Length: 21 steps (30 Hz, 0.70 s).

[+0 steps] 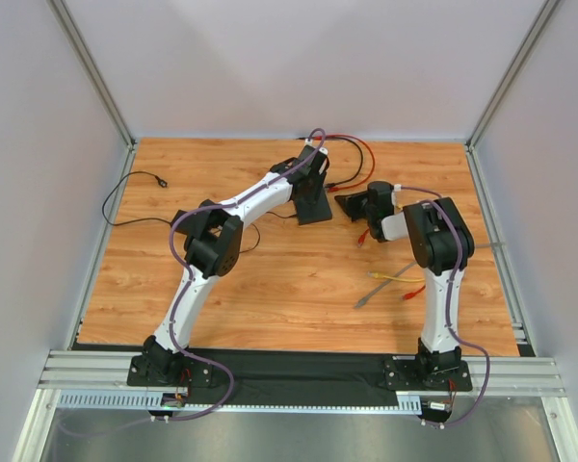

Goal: Pull the plug from the switch port

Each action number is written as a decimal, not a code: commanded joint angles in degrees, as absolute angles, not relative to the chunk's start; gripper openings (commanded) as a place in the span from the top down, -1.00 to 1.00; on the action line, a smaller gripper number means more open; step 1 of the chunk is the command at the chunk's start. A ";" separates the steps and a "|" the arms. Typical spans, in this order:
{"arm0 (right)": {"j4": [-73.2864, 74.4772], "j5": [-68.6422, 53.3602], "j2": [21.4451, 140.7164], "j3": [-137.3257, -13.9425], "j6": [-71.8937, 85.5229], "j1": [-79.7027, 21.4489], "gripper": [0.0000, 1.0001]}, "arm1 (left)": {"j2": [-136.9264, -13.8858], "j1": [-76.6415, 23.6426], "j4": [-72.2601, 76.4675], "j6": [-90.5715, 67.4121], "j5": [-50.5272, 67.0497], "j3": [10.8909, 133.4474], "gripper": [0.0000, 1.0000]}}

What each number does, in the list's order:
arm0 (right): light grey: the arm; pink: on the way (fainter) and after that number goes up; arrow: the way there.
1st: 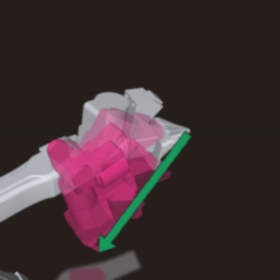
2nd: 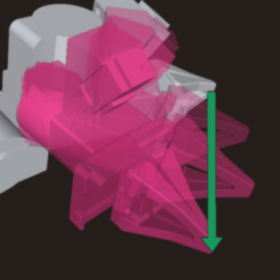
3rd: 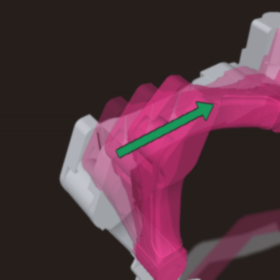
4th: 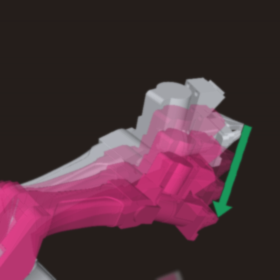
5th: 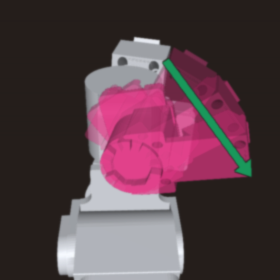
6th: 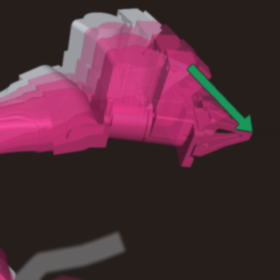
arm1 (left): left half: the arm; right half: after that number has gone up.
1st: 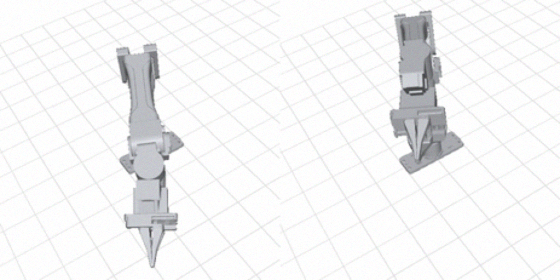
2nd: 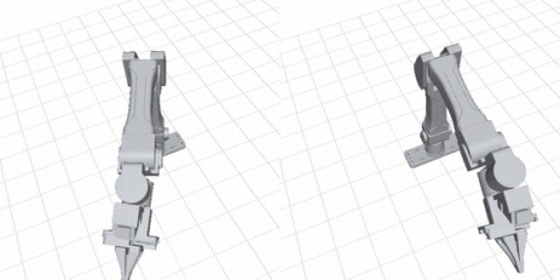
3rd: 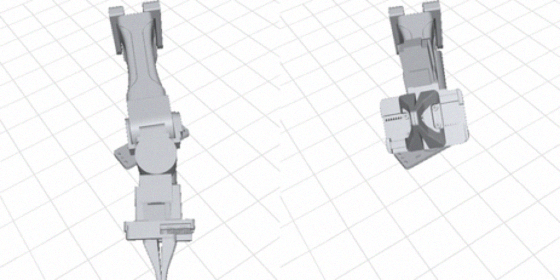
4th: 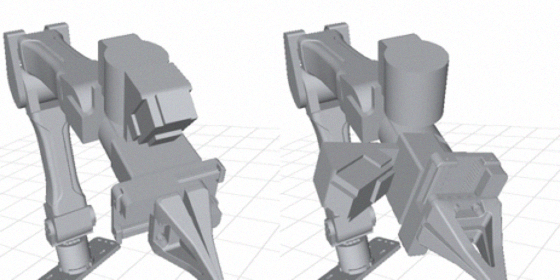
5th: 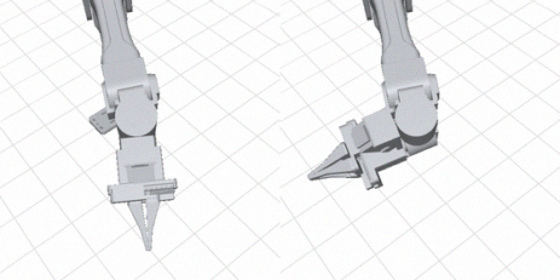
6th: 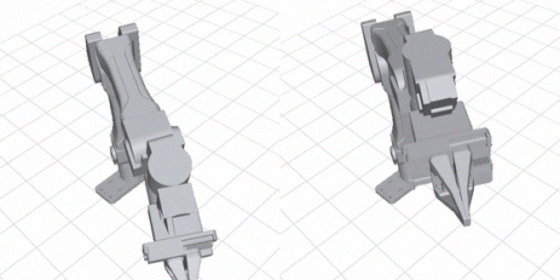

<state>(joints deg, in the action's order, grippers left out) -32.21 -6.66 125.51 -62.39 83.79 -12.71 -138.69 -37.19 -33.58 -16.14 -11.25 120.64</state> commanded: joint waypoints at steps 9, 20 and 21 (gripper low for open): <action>-18.90 -2.28 118.30 -60.91 72.78 -11.34 0.55 | -140.98 -37.09 -36.74 -15.38 -8.26 118.57 -0.08; -21.27 -6.24 120.93 -62.83 72.78 -6.33 0.27 | -140.54 -37.09 -35.33 -15.64 -6.42 118.04 -0.08; -21.01 -6.41 121.29 -63.71 72.51 -6.15 0.24 | -140.36 -37.09 -35.16 -15.64 -6.33 117.69 -0.08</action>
<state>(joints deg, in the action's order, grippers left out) -23.46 -7.18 119.66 -61.60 75.53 -6.83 -138.69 -37.06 -31.88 -16.08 -9.50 120.22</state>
